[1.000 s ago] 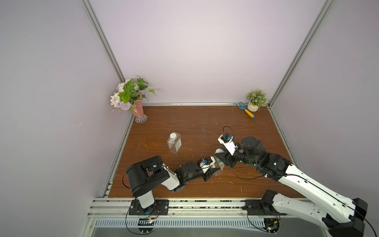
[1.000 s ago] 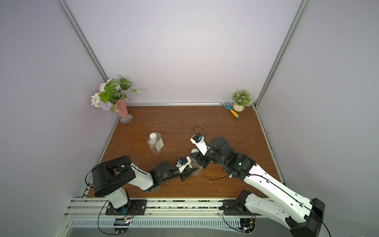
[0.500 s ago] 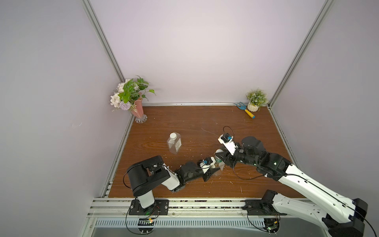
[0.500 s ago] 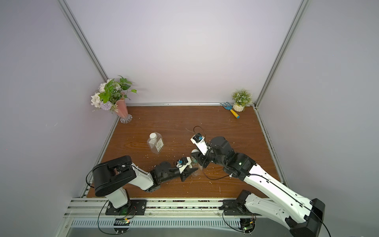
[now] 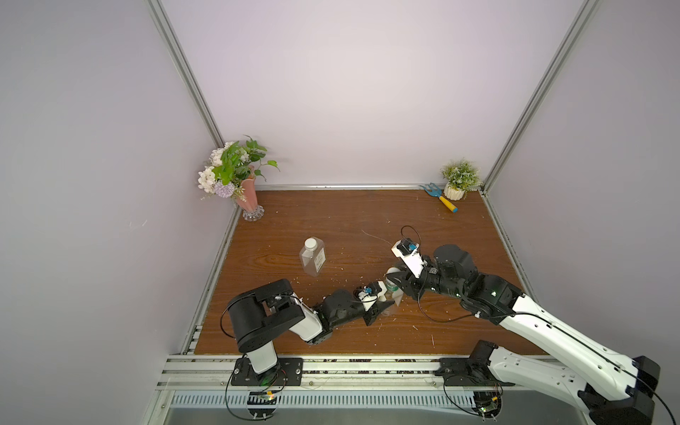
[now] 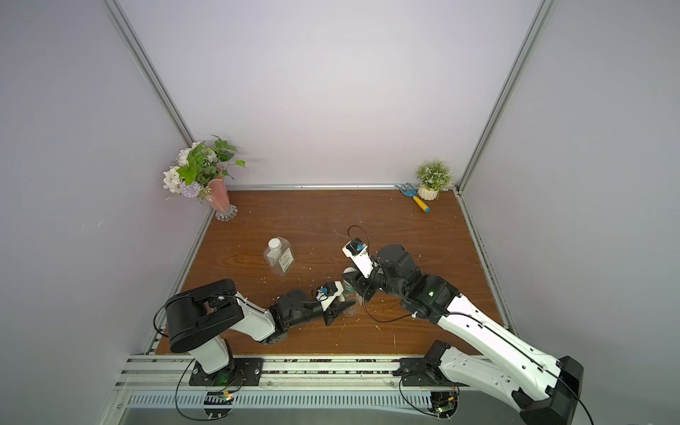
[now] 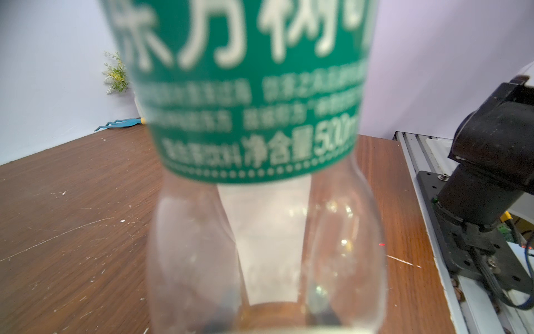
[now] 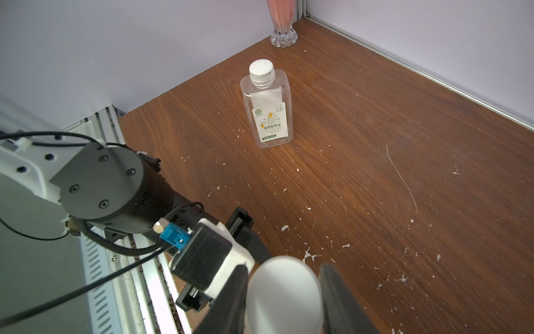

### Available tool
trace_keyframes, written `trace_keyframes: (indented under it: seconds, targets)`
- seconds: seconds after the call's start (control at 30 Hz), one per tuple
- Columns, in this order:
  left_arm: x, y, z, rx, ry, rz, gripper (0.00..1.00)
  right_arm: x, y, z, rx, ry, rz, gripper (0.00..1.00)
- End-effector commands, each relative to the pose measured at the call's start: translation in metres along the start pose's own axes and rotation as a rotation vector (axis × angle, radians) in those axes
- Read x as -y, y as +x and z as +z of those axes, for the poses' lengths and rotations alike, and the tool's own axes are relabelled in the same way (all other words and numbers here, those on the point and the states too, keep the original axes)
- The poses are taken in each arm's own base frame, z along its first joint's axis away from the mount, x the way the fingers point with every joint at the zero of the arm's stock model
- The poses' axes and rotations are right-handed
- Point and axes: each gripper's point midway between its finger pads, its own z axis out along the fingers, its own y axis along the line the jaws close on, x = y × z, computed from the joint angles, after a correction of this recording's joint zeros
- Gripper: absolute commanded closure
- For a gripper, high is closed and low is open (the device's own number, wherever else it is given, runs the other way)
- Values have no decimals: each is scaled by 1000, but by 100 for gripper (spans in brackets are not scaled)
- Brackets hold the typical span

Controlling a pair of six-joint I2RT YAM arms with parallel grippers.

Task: Screw on the bottle caps
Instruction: Screw the bottle cap onto the plastic bottle.

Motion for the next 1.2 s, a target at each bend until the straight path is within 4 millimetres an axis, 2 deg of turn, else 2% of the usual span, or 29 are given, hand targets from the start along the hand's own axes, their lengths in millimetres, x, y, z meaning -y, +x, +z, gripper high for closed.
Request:
trace_keyframes:
  seconds: [0.0,0.17,0.3,0.5,0.77,1.17]
  targets:
    - [-6,-21,-4,63,-28,3,94,3,-3,-4,38,16,28,63]
    - [-7,-27,-6,78,-39,1,94,3,-1,2,50,15,74,64]
    - [-10,-30,-8,88,-63,4,95,12,3,9,51,58,123,66]
    - [-15,-37,-13,106,-130,22,95,20,0,8,82,103,197,70]
    - [-20,-46,-11,126,-183,29,95,9,-2,9,97,119,223,71]
    - [-36,-50,-3,92,-303,46,95,11,-6,13,78,256,259,72]
